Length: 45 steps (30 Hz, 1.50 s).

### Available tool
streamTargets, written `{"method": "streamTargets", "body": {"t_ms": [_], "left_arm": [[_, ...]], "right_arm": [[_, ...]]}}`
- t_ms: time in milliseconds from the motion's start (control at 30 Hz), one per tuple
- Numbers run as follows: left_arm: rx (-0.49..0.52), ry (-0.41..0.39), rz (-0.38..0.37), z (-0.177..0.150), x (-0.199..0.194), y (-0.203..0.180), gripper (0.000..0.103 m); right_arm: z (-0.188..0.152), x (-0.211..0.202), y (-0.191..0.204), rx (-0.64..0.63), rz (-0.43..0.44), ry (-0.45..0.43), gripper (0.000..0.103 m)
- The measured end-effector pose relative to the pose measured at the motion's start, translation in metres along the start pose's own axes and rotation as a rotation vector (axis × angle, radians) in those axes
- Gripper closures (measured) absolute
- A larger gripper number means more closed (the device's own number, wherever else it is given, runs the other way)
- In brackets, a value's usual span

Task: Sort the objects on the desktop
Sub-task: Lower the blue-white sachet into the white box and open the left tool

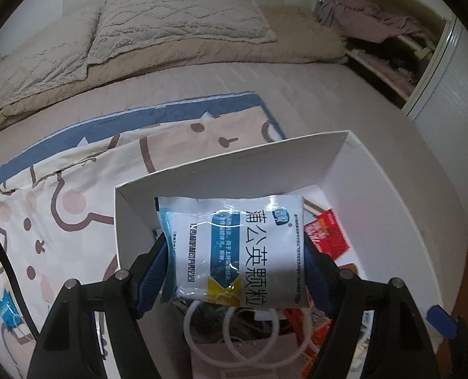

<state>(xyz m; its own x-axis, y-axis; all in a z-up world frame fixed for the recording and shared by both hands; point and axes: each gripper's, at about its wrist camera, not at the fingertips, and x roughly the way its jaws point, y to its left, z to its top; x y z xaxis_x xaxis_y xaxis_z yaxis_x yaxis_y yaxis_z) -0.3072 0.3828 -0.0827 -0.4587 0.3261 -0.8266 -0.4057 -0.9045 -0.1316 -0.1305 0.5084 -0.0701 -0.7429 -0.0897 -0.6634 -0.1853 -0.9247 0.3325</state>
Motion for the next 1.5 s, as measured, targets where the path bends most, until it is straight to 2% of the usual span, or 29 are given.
{"method": "streamTargets", "body": {"t_ms": [133, 167, 233, 267, 467, 733, 867, 1033, 1233, 1500], "left_arm": [[0.011, 0.002, 0.085, 0.000, 0.010, 0.002, 0.024], [0.017, -0.002, 0.107, 0.000, 0.012, 0.002, 0.021], [0.024, -0.017, 0.122, 0.000, 0.013, 0.003, 0.011], [0.028, -0.029, 0.122, -0.001, 0.012, 0.004, 0.011], [0.030, -0.041, 0.037, -0.002, 0.008, 0.007, 0.006], [0.009, -0.037, -0.005, -0.001, 0.006, 0.009, 0.003], [-0.004, -0.050, -0.061, 0.003, 0.001, 0.010, 0.001], [0.048, -0.089, -0.027, 0.005, -0.006, 0.003, 0.001], [0.040, -0.093, -0.037, 0.001, -0.011, 0.009, 0.001], [0.049, -0.127, -0.032, -0.010, -0.035, 0.018, 0.001]], "right_arm": [[-0.003, 0.001, 0.001, -0.006, 0.010, 0.004, 0.000], [-0.003, 0.001, 0.001, -0.007, 0.012, 0.003, 0.000], [-0.004, 0.000, 0.001, -0.006, 0.012, 0.000, 0.000], [-0.004, -0.001, 0.001, -0.007, 0.012, -0.001, 0.000], [-0.005, 0.000, 0.003, -0.014, 0.009, -0.003, 0.000], [-0.004, 0.000, 0.005, -0.006, 0.020, -0.002, 0.000], [-0.004, 0.002, 0.006, -0.009, 0.020, -0.001, 0.000], [-0.006, 0.003, 0.006, -0.007, 0.020, 0.004, 0.000], [-0.007, 0.001, 0.007, -0.005, 0.018, -0.006, 0.000], [-0.006, -0.017, 0.015, -0.022, 0.003, -0.083, 0.000]]}}
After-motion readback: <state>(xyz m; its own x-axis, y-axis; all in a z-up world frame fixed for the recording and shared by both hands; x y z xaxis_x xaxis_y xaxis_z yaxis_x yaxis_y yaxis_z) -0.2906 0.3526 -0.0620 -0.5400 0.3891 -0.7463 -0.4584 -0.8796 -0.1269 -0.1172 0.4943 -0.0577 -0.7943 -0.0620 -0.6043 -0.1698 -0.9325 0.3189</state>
